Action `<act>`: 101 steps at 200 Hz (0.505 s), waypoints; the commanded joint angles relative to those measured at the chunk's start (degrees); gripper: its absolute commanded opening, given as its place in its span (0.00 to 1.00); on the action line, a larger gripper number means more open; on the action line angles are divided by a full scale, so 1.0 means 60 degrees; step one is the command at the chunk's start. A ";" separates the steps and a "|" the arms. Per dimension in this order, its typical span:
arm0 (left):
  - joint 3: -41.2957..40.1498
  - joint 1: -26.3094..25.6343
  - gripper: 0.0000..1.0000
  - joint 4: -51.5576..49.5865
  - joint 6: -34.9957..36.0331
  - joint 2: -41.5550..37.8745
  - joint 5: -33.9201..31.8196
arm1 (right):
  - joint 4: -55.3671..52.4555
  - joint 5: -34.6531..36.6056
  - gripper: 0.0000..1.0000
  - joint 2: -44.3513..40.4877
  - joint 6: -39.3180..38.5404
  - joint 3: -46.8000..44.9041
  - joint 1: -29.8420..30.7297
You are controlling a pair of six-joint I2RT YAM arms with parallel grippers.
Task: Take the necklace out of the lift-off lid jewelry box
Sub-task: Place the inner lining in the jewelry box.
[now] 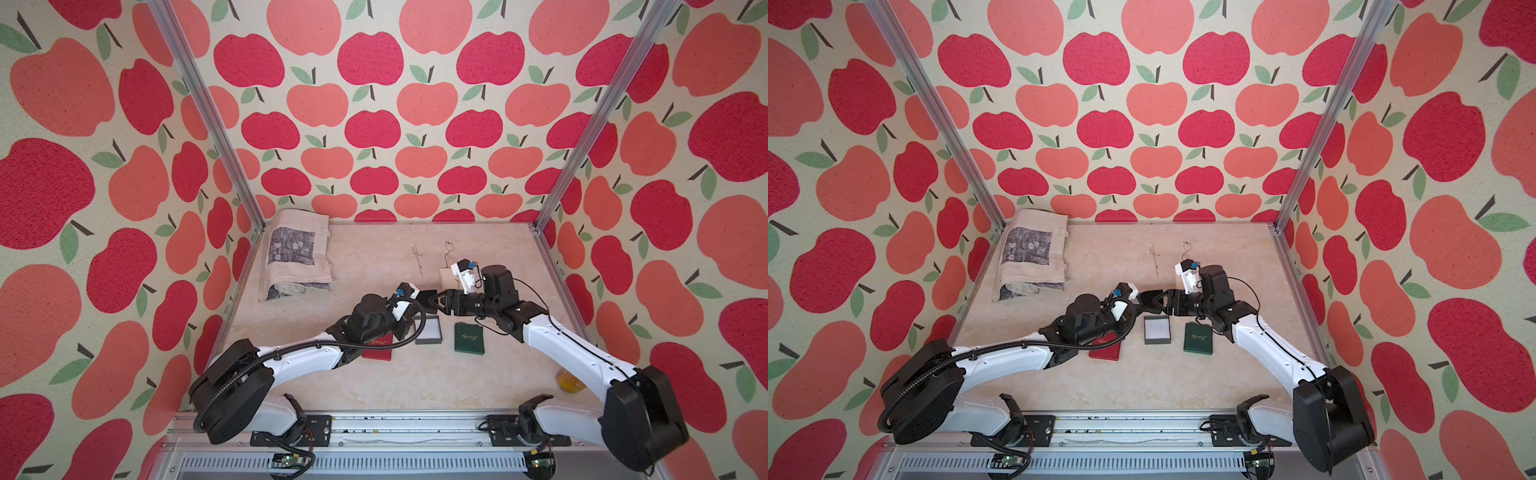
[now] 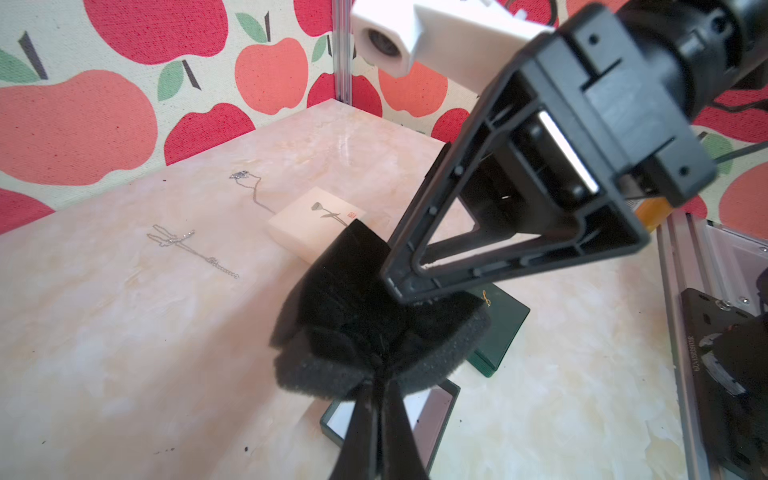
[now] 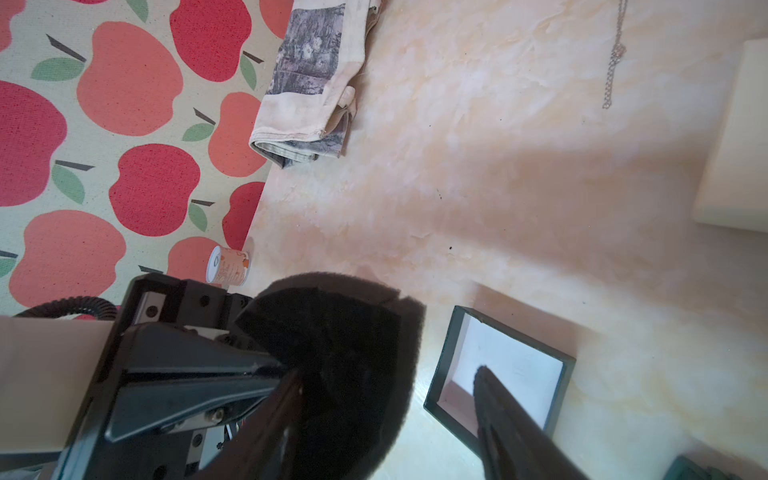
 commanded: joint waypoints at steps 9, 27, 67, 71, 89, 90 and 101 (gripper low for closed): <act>-0.0072 -0.0052 0.00 0.0407 0.0091 0.0085 0.0308 | 0.0727 -0.0309 0.59 0.0071 0.0483 -0.0183 0.0162; -0.0030 -0.0057 0.00 0.0410 0.0131 0.0191 0.0310 | 0.0962 -0.0501 0.47 0.0068 0.0688 -0.0271 0.0237; 0.0117 -0.0089 0.11 0.0329 0.0134 0.0434 0.0177 | 0.1038 -0.0586 0.20 0.0057 0.0877 -0.0450 0.0282; 0.0132 -0.0079 0.14 0.0299 0.0134 0.0452 0.0146 | 0.1003 -0.0566 0.19 0.0054 0.0872 -0.0451 0.0283; 0.0205 -0.0078 0.27 0.0086 0.0135 0.0492 -0.0051 | 0.0780 -0.0415 0.16 0.0031 0.0785 -0.0428 0.0282; 0.0205 -0.0078 0.28 0.0072 0.0134 0.0492 -0.0053 | 0.0764 -0.0408 0.16 0.0032 0.0784 -0.0423 0.0282; 0.0221 -0.0071 0.40 -0.0105 0.0110 0.0457 -0.0130 | 0.0537 -0.0207 0.15 0.0017 0.0683 -0.0396 0.0283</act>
